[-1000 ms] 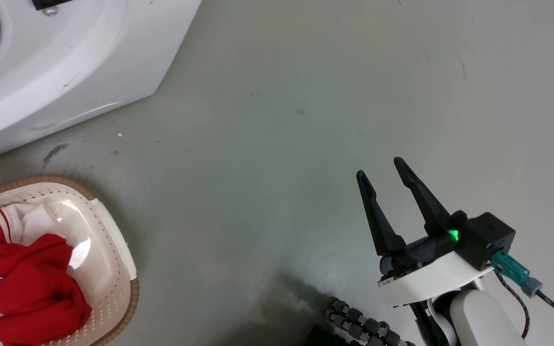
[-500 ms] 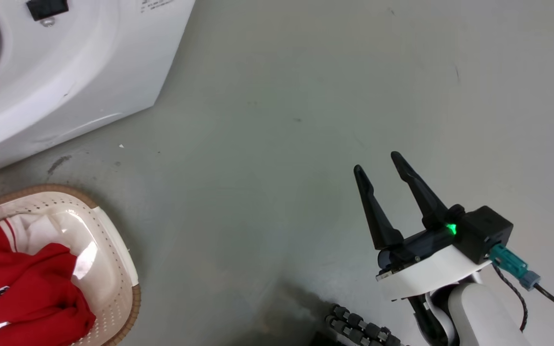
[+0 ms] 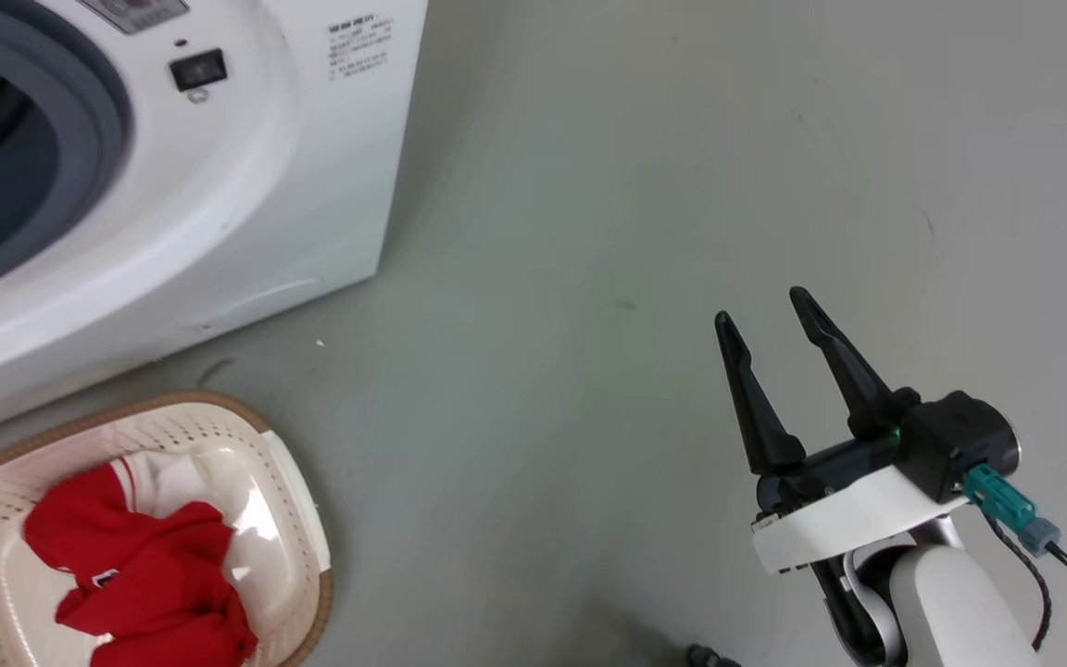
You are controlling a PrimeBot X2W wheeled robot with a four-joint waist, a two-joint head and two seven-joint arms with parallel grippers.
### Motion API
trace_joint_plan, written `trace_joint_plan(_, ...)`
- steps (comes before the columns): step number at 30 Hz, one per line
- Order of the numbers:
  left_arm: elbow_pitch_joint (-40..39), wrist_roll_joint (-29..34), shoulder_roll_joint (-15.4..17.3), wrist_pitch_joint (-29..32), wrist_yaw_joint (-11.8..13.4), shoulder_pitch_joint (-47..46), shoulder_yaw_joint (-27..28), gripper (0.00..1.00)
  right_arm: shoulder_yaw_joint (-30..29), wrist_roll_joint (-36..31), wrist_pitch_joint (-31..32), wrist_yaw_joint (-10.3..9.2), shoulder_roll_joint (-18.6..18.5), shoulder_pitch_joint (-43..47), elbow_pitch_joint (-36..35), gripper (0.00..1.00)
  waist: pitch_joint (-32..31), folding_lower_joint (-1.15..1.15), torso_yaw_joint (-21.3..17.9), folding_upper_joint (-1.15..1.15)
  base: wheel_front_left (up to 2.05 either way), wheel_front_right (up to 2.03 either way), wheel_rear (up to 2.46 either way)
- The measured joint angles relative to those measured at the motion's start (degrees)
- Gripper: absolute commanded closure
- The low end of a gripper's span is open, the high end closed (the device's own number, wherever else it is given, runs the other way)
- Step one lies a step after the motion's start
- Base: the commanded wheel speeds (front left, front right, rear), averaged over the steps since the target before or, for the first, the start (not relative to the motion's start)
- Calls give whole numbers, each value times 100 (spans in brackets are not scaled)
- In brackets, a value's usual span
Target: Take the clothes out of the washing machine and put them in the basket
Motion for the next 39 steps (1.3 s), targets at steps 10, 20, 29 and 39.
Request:
trace_joint_plan(10,-526,-300,-528,-279,82,1239,322,100,-132,-198,391,0,1,428,-201,0,-931,-1,312,0,0,0,0)
trace_joint_plan(20,-1728,-394,-1072,-281,149,2817,527,100,-312,-348,747,0,-2,879,-434,0,-1883,-1,643,0,0,0,0)
trace_joint_plan(29,-2906,-401,-1485,-167,256,4077,345,100,-437,-479,990,-1,-2,1266,-634,0,-2581,-2,1046,0,0,0,0)
trace_joint_plan(39,-4519,-394,-1738,325,550,5690,105,100,-594,-552,1158,-1,-2,1653,-870,0,-3081,-2,1660,0,0,0,0)
